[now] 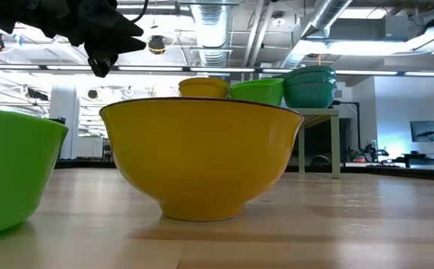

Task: Pick & Place Mini bowls
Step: Stack the yellow bowl on the yellow bowl on the shelf

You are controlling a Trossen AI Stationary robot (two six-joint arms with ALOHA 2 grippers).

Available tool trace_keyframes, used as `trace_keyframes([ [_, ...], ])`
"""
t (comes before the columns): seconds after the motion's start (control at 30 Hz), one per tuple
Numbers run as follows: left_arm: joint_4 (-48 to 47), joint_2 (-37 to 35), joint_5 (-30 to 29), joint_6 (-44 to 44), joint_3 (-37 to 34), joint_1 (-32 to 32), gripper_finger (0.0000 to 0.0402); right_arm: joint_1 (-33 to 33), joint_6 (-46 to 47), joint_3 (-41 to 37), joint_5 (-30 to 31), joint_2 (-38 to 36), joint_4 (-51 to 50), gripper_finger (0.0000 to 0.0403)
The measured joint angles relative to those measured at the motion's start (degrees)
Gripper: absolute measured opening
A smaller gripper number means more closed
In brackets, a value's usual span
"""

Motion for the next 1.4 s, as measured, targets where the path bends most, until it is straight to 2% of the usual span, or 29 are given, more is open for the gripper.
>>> trace_keyframes([
  [0.23, -0.01, 0.02, 0.03, 0.20, 0.00, 0.02, 0.0106, 0.37, -3.28, 0.04, -0.66, 7.62, -0.66, 0.0085],
  [0.47, -0.01, 0.02, 0.01, 0.20, 0.00, 0.02, 0.0106, 1.25, -3.43, 0.04, -0.69, 11.52, -0.65, 0.0128],
  [0.6, -0.01, 0.02, 0.00, 0.20, 0.00, 0.02, 0.0106, 2.81, -3.43, 0.04, -0.60, 10.26, -0.97, 0.0141],
  [0.77, -0.01, 0.02, 0.01, 0.20, 0.00, 0.00, 0.0106, 5.86, -3.11, -0.03, -0.47, 3.99, -9.29, 0.0146],
  [0.83, 0.01, 0.02, 0.38, 0.20, 0.00, 0.02, 0.0106, 6.95, -1.50, -2.34, -0.45, 1.19, -9.64, 0.0146],
  [0.9, 0.27, 0.02, 0.64, 0.20, 0.00, -0.02, 0.0106, 7.99, -1.30, -7.60, -0.38, -1.08, -4.47, 0.0144],
  [1.03, 2.26, 0.39, 0.63, 0.28, 0.00, -0.73, 0.0106, 8.91, -1.51, -22.01, -0.43, -2.69, 16.51, 0.0141],
  [1.13, 7.01, 1.44, 0.67, 2.40, -0.02, -1.41, 0.0106, 8.60, -3.32, -29.44, -0.42, -2.70, 28.98, 0.0143],
  [1.23, 11.21, 2.88, 0.69, 5.17, 0.03, -2.44, 0.0106, 6.29, -0.78, -31.54, -0.45, -2.70, 31.38, 0.0148],
  [1.4, 11.62, 8.88, 0.58, 5.46, 2.52, -5.20, 0.0106, 2.71, 6.59, -31.45, -0.46, -2.30, 31.18, 0.0153],
])
